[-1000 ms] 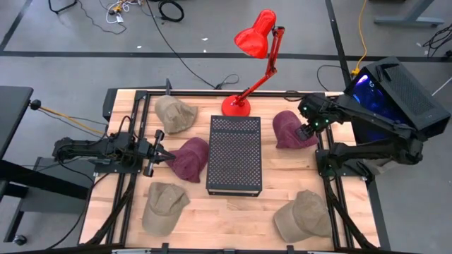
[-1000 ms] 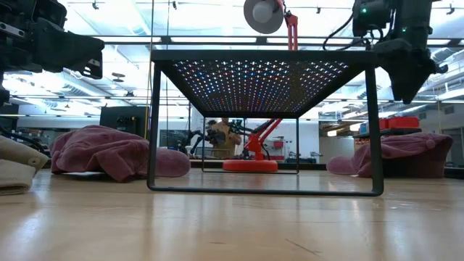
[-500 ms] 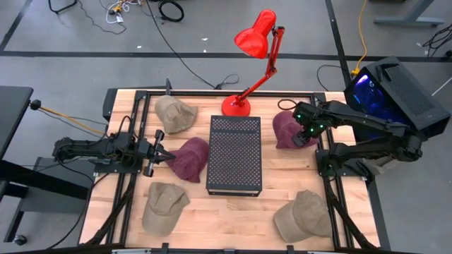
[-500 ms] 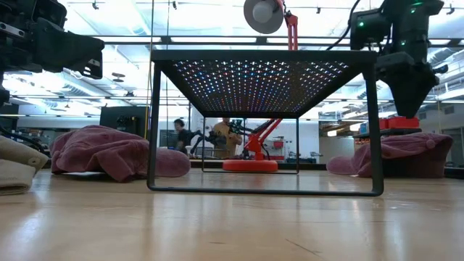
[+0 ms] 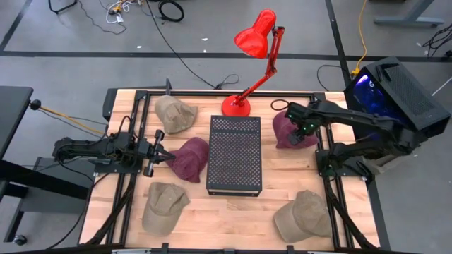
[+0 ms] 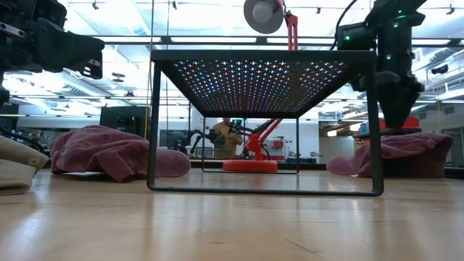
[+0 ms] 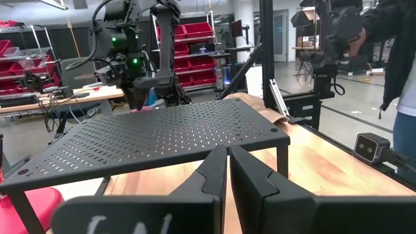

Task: Pick & Place hat
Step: Put the right red cap on the shelf

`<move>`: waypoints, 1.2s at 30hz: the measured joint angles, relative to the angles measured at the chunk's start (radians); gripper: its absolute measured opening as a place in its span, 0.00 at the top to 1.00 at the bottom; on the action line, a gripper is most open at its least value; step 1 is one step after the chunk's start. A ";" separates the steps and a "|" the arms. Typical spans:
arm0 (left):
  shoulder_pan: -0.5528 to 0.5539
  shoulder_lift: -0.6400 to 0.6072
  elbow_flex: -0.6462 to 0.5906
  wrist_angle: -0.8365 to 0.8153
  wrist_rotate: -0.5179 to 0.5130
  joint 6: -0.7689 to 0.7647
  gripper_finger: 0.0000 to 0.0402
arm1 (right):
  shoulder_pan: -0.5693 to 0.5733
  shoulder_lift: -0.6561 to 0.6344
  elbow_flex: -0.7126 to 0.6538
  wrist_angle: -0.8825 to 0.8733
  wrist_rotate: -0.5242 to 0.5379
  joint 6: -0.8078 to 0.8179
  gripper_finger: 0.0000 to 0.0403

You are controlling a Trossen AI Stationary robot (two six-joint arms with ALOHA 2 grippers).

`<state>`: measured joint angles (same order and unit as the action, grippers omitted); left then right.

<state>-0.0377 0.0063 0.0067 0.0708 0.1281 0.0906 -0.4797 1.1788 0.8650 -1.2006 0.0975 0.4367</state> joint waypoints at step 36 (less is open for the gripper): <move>0.000 0.000 0.000 0.000 0.000 0.000 0.94 | 0.000 0.161 0.000 0.047 0.045 -0.027 0.57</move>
<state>-0.0378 0.0063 0.0068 0.0708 0.1280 0.0906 -0.4793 1.3403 0.8650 -1.1534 0.1421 0.4099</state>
